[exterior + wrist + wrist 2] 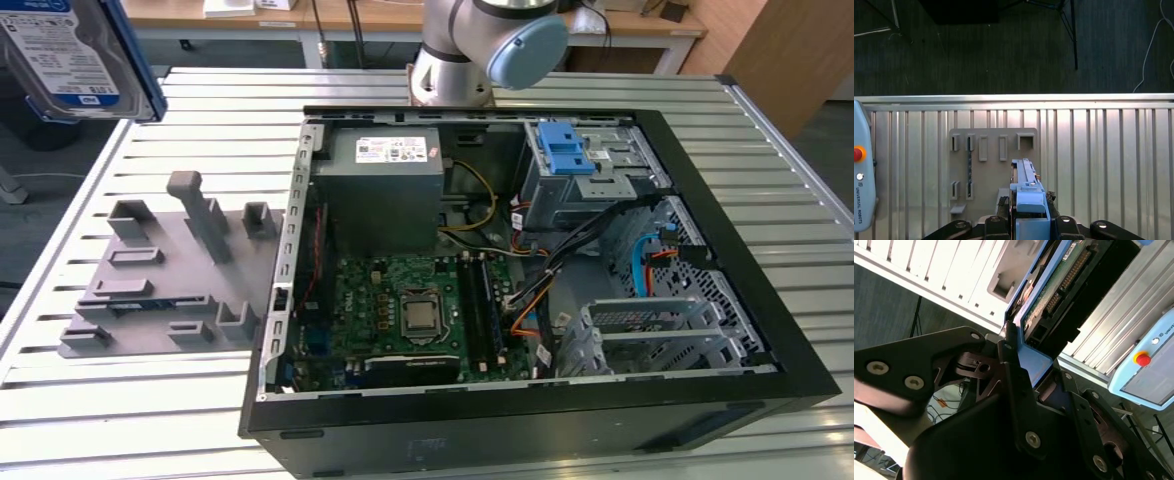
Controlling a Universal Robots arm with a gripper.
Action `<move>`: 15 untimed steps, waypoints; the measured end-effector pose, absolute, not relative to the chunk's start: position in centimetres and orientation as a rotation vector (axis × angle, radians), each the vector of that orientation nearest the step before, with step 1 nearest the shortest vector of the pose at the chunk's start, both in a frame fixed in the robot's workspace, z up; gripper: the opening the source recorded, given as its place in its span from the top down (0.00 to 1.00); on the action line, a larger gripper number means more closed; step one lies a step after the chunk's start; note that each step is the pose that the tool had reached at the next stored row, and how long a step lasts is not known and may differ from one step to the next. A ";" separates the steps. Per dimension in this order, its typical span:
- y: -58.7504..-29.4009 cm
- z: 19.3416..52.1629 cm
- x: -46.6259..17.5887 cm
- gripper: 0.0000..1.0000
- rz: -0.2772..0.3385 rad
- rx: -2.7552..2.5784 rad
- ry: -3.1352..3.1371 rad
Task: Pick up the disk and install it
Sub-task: 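Pick up the disk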
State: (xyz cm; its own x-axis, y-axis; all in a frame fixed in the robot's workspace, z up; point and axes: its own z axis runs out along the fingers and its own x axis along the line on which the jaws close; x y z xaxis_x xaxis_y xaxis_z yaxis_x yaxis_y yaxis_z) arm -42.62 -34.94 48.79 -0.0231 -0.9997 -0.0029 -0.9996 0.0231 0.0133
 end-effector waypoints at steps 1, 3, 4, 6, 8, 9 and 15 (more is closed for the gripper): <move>-34.9 48.8 -42.6 0.64 -0.018 2.191 -2.242; -34.9 48.8 -42.5 0.64 -0.018 2.191 -2.242; -34.9 48.8 -42.5 0.64 -0.018 2.191 -2.242; -34.9 48.8 -42.4 0.64 -0.018 2.191 -2.242; -34.9 48.8 -42.2 0.64 -0.018 2.191 -2.242; -34.9 48.8 -42.2 0.64 -0.018 2.191 -2.242; -34.9 48.8 -41.8 0.64 -0.018 2.191 -2.242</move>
